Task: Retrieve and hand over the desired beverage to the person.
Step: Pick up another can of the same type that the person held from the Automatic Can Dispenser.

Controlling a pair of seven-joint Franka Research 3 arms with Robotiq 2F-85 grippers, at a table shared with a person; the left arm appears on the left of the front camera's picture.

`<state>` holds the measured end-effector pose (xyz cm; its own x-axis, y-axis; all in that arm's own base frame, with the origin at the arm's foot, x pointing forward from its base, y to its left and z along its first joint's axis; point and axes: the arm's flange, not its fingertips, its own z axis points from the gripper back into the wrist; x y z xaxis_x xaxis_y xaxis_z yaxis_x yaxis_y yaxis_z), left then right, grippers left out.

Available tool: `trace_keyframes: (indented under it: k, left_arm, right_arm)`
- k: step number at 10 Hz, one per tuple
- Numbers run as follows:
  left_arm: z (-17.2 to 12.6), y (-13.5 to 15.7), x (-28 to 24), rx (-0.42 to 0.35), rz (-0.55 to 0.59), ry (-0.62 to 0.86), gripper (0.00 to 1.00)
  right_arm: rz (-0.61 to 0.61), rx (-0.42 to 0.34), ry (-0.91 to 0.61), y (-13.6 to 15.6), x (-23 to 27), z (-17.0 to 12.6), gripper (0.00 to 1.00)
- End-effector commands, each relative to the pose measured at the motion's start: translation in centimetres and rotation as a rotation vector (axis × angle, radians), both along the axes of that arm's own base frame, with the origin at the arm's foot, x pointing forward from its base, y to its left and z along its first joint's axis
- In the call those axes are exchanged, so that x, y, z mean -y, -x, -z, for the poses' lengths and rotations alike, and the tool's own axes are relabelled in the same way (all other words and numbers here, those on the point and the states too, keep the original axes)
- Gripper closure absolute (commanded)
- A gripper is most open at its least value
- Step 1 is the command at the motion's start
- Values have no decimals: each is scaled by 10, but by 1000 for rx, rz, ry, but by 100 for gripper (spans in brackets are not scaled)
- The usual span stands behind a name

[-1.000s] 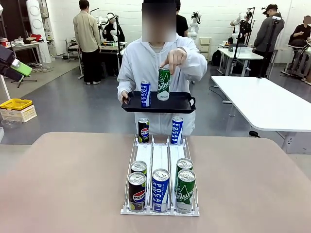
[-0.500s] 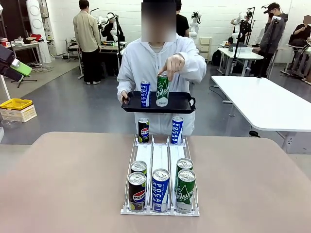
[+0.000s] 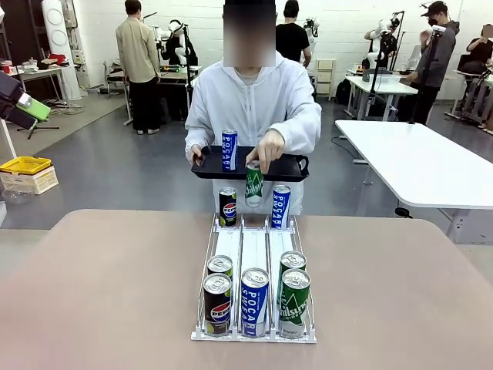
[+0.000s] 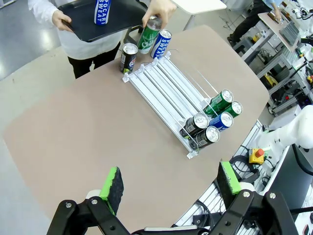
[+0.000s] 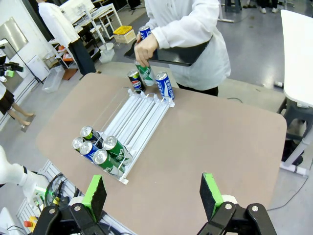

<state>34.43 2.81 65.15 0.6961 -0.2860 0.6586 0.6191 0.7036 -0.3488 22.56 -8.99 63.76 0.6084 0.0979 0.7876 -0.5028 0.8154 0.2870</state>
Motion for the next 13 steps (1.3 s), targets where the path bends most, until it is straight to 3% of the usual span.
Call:
trace_keyframes:
  k: [1,13]
  left_arm:
    - [0,-1,-2,0,-3,2,0]
    - [0,-1,-2,0,-3,2,0]
  right_arm:
    - [1,-3,-1,-1,-1,0,0]
    - [1,-3,-1,-1,-1,0,0]
